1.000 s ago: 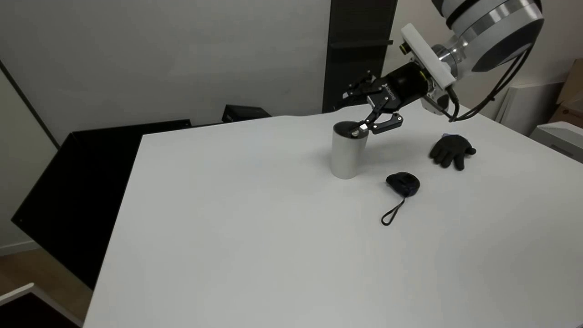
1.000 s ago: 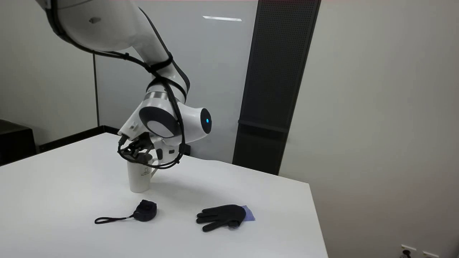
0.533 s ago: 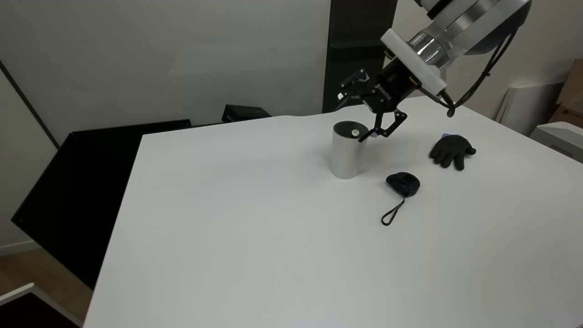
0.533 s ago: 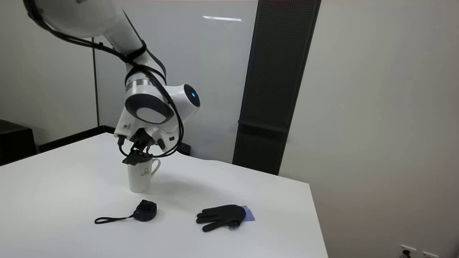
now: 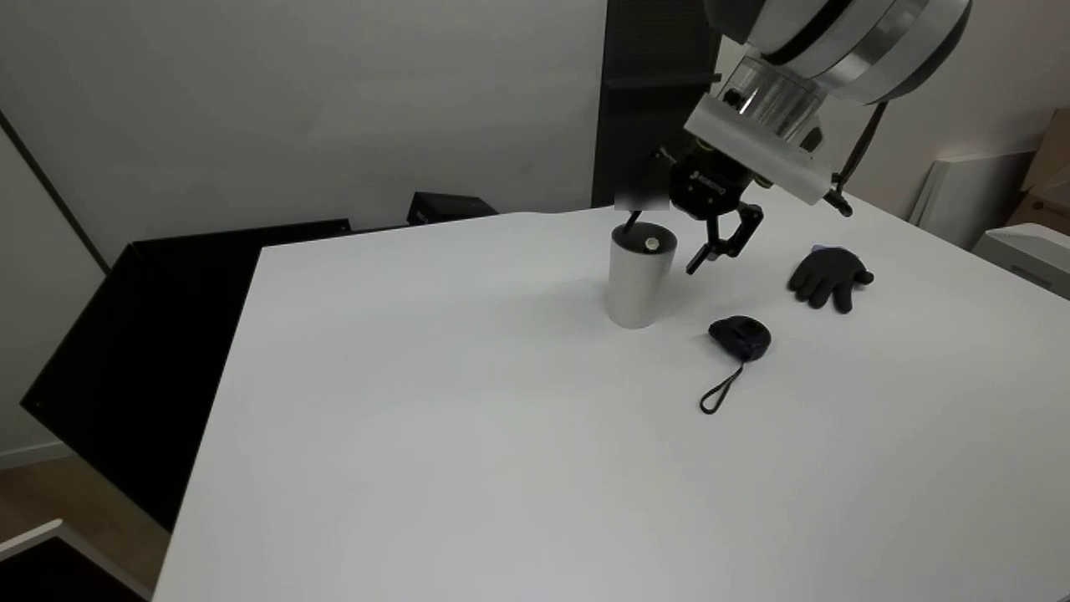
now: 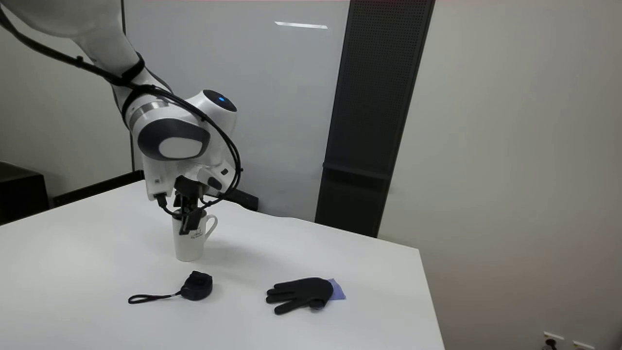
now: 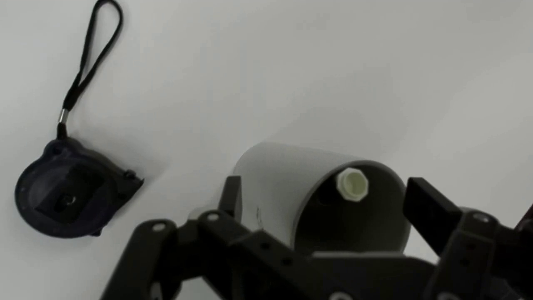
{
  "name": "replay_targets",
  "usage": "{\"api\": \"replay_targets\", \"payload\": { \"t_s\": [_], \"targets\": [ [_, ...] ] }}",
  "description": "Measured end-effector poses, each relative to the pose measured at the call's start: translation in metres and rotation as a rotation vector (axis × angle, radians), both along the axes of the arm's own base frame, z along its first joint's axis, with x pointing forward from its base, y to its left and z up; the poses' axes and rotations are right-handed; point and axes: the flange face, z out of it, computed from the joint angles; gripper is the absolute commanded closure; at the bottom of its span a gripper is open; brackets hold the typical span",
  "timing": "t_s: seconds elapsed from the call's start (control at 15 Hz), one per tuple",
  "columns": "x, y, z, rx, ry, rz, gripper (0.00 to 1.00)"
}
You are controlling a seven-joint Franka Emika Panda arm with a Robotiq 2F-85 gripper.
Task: Put the marker inside the mug cup then put it back on the table
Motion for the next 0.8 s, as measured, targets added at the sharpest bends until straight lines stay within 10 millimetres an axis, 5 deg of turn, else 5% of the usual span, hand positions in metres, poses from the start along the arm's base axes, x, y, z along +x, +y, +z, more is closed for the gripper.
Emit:
{"api": "replay_targets", "payload": {
  "t_s": [0.8],
  "targets": [
    [-0.056,0.037,0.031,-0.396,-0.287,0.215,0.00]
  ]
}}
